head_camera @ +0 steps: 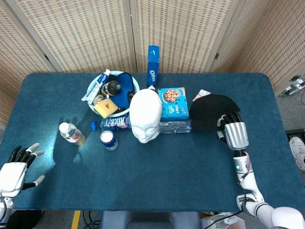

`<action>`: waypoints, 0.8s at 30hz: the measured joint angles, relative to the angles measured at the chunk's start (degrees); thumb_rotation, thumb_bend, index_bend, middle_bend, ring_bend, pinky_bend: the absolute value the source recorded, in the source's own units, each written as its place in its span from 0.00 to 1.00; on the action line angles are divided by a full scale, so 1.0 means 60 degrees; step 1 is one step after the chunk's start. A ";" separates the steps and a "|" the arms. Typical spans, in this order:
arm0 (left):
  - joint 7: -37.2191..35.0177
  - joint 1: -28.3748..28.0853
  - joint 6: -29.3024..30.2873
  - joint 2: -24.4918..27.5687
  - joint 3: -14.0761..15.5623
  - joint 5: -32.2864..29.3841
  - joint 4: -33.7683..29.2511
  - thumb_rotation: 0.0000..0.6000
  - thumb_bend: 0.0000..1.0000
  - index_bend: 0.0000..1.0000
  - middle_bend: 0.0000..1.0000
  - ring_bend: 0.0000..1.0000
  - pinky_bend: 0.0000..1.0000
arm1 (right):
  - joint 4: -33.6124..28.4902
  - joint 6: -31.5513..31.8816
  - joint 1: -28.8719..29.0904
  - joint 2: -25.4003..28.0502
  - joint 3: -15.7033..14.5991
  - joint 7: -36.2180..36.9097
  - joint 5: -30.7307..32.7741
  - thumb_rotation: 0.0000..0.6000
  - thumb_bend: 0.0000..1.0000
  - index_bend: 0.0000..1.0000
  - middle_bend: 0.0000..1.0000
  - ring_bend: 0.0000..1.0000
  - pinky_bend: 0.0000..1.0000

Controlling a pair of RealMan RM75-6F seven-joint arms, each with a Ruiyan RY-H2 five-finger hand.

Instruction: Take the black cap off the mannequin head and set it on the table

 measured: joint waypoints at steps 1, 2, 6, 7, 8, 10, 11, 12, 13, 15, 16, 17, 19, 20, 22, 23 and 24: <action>0.0005 0.0005 0.0013 0.0003 0.0000 0.0001 -0.0006 1.00 0.17 0.25 0.11 0.13 0.02 | -0.0153 -0.0143 -0.0010 0.0049 -0.0001 -0.0072 0.0038 1.00 0.29 0.60 0.35 0.19 0.18; 0.0010 0.0015 0.0035 0.0010 0.0000 0.0002 -0.0018 1.00 0.17 0.25 0.11 0.13 0.02 | -0.0317 -0.0270 -0.0021 0.0105 -0.0004 -0.0160 0.0072 1.00 0.27 0.59 0.34 0.18 0.17; 0.0019 0.0057 0.0093 0.0046 0.0004 -0.0020 -0.0039 1.00 0.17 0.25 0.11 0.13 0.02 | -0.1161 -0.0779 -0.0081 0.0406 -0.0024 -0.0585 0.0218 1.00 0.14 0.51 0.29 0.13 0.13; 0.0022 0.0063 0.0097 0.0060 0.0006 -0.0024 -0.0047 1.00 0.17 0.25 0.11 0.13 0.02 | -0.1355 -0.0881 -0.0097 0.0478 -0.0030 -0.0679 0.0252 1.00 0.10 0.49 0.28 0.12 0.13; 0.0031 0.0068 0.0095 0.0077 0.0013 -0.0029 -0.0063 1.00 0.17 0.25 0.11 0.13 0.02 | -0.1555 -0.0985 -0.0113 0.0553 -0.0034 -0.0776 0.0290 1.00 0.07 0.47 0.27 0.11 0.12; 0.0038 0.0073 0.0098 0.0088 0.0019 -0.0027 -0.0081 1.00 0.17 0.25 0.11 0.13 0.02 | -0.2040 -0.1220 -0.0150 0.0741 -0.0042 -0.0999 0.0386 1.00 0.01 0.42 0.24 0.08 0.10; 0.0038 0.0079 0.0110 0.0092 0.0019 -0.0026 -0.0089 1.00 0.17 0.25 0.11 0.13 0.02 | -0.2256 -0.1322 -0.0166 0.0831 -0.0045 -0.1094 0.0432 1.00 0.00 0.40 0.23 0.08 0.10; 0.0041 0.0084 0.0119 0.0096 0.0019 -0.0025 -0.0094 1.00 0.17 0.25 0.11 0.13 0.02 | -0.2551 -0.1453 -0.0188 0.0959 -0.0047 -0.1227 0.0496 1.00 0.00 0.36 0.21 0.06 0.08; 0.0046 0.0090 0.0131 0.0097 0.0020 -0.0022 -0.0097 1.00 0.17 0.25 0.11 0.13 0.02 | -0.2771 -0.1542 -0.0205 0.1060 -0.0050 -0.1331 0.0543 1.00 0.00 0.32 0.19 0.05 0.07; 0.0045 0.0105 0.0155 0.0116 0.0024 -0.0017 -0.0108 1.00 0.17 0.25 0.11 0.13 0.02 | -0.3291 -0.1713 -0.0249 0.1314 -0.0055 -0.1586 0.0647 1.00 0.00 0.27 0.17 0.04 0.05; 0.0040 0.0111 0.0164 0.0124 0.0026 -0.0012 -0.0112 1.00 0.17 0.25 0.11 0.13 0.02 | -0.3517 -0.1769 -0.0271 0.1430 -0.0058 -0.1696 0.0686 1.00 0.00 0.23 0.16 0.03 0.04; 0.0038 0.0115 0.0174 0.0130 0.0028 -0.0006 -0.0115 1.00 0.17 0.25 0.11 0.13 0.02 | -0.3743 -0.1814 -0.0296 0.1552 -0.0063 -0.1800 0.0720 1.00 0.00 0.21 0.15 0.02 0.04; 0.0049 0.0117 0.0173 0.0132 0.0025 -0.0015 -0.0121 1.00 0.17 0.25 0.11 0.13 0.02 | -0.4272 -0.1886 -0.0361 0.1855 -0.0083 -0.2024 0.0777 1.00 0.00 0.16 0.13 0.01 0.03; 0.0051 0.0121 0.0181 0.0142 0.0024 -0.0015 -0.0131 1.00 0.17 0.25 0.11 0.13 0.02 | -0.4500 -0.1895 -0.0394 0.1990 -0.0094 -0.2103 0.0788 1.00 0.00 0.15 0.13 0.01 0.03; 0.0044 0.0125 0.0196 0.0148 0.0021 -0.0008 -0.0132 1.00 0.17 0.25 0.11 0.13 0.02 | -0.5020 -0.1815 -0.0495 0.2318 -0.0133 -0.2211 0.0734 1.00 0.00 0.14 0.13 0.01 0.03; 0.0039 0.0128 0.0210 0.0147 0.0018 0.0000 -0.0132 1.00 0.17 0.25 0.11 0.13 0.02 | -0.5221 -0.1732 -0.0547 0.2463 -0.0152 -0.2236 0.0681 1.00 0.00 0.14 0.13 0.01 0.03; 0.0038 0.0130 0.0223 0.0141 0.0014 0.0003 -0.0130 1.00 0.17 0.25 0.11 0.13 0.02 | -0.5423 -0.1569 -0.0616 0.2638 -0.0171 -0.2246 0.0585 1.00 0.00 0.14 0.14 0.01 0.03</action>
